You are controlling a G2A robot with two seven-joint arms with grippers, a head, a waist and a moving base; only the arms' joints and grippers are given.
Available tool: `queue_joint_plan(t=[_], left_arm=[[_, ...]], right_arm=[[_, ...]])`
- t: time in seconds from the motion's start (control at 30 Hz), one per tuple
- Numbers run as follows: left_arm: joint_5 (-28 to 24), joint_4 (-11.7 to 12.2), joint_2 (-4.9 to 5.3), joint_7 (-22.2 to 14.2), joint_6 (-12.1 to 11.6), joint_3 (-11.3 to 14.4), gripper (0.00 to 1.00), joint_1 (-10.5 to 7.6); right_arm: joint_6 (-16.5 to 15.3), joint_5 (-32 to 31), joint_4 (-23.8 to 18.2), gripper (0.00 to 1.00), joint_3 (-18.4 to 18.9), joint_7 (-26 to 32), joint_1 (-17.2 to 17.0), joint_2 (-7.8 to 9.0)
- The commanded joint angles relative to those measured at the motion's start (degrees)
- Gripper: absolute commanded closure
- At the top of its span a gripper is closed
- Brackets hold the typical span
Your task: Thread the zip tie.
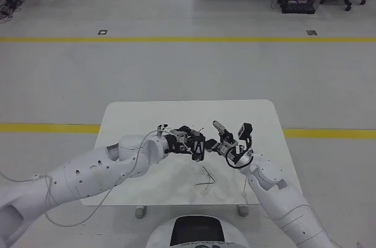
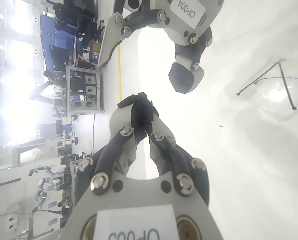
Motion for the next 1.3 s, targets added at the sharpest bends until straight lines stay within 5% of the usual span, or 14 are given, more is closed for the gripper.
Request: queue_joint_plan(t=[0.0,0.2,0.33,0.63,0.93,1.27], left_arm=[[0.0,0.0,-0.01,-0.06,0.02,0.01,1.0,0.0],[-0.55,0.77,-0.05,-0.27,0.51,-0.41,1.0,0.63],[-9.3,2.84,0.31,0.54,-0.5,-3.09,1.0,2.33],[-27.24,6.95,1.98,5.33,-7.42,-8.85,1.0,5.81],[-40.43,9.49,2.17,8.64,-7.42,-6.54,1.0,6.81],[-42.13,10.37,2.05,8.48,-6.96,-6.56,1.0,6.9]], right_arm=[[0.0,0.0,0.0,0.0,0.0,0.0,0.0,0.0],[0.0,0.0,0.0,0.0,0.0,0.0,0.0,0.0],[-0.98,-0.63,-0.29,0.0,1.31,-0.53,-0.35,0.16],[-3.08,-2.03,-0.36,0.0,5.19,4.2,-1.61,0.93],[-3.1,-4.61,0.77,0.0,5.71,7.56,-1.08,1.18],[-3.17,-4.92,1.03,0.0,5.63,7.75,-0.93,1.17]])
